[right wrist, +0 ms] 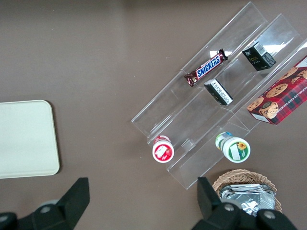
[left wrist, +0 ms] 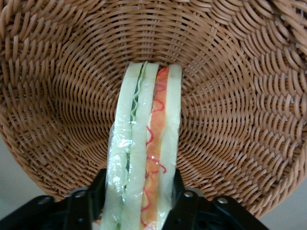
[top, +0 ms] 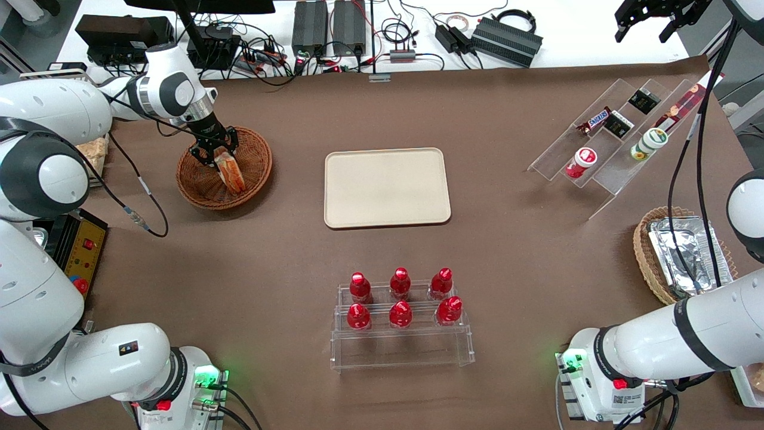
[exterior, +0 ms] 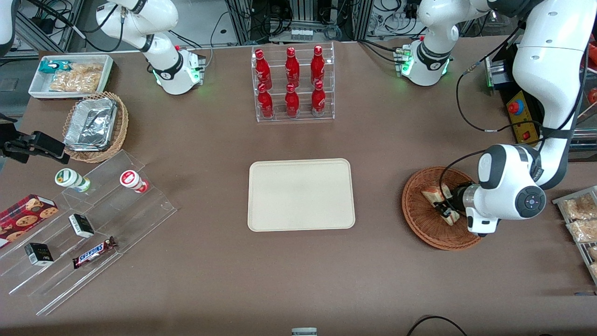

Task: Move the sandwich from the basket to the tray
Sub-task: 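Carry the held sandwich over the cream tray and lower it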

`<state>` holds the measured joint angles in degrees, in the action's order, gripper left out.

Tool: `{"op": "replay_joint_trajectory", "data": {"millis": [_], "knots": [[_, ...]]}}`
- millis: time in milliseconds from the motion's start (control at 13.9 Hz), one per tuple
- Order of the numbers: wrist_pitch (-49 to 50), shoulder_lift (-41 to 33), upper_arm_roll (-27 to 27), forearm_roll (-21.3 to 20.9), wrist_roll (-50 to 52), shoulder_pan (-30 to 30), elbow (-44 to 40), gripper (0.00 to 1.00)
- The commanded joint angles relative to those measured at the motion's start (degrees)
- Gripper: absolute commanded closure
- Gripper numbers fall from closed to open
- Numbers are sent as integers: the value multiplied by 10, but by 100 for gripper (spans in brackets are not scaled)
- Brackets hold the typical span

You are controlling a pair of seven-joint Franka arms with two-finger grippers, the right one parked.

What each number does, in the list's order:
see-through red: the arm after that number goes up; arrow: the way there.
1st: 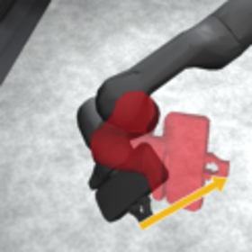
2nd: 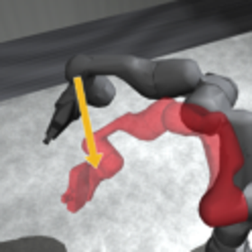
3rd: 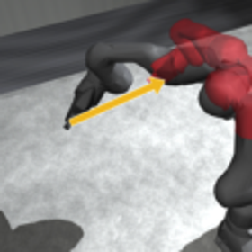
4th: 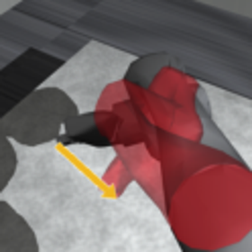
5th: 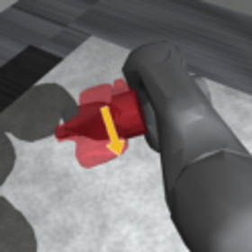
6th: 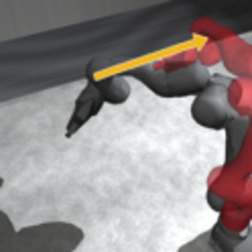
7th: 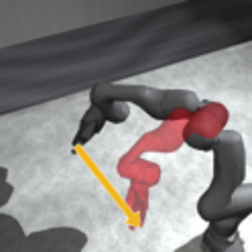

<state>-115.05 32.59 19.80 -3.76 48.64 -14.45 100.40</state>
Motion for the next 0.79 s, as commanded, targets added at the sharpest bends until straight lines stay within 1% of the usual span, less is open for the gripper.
{"op": "replay_joint_trajectory", "data": {"millis": [0, 144, 289, 433, 577, 722], "knots": [[-8, -9, 8, -4, 11, -5, 4, 80], [-3, -29, 9, -6, 6, -1, 1, 84], [17, -51, 21, -6, 9, 14, -15, 84], [53, -61, 23, -5, 14, 59, -51, 84], [60, -53, 23, -3, 39, 123, -97, 84], [59, -39, 23, -3, 42, 172, -118, 84]]}}
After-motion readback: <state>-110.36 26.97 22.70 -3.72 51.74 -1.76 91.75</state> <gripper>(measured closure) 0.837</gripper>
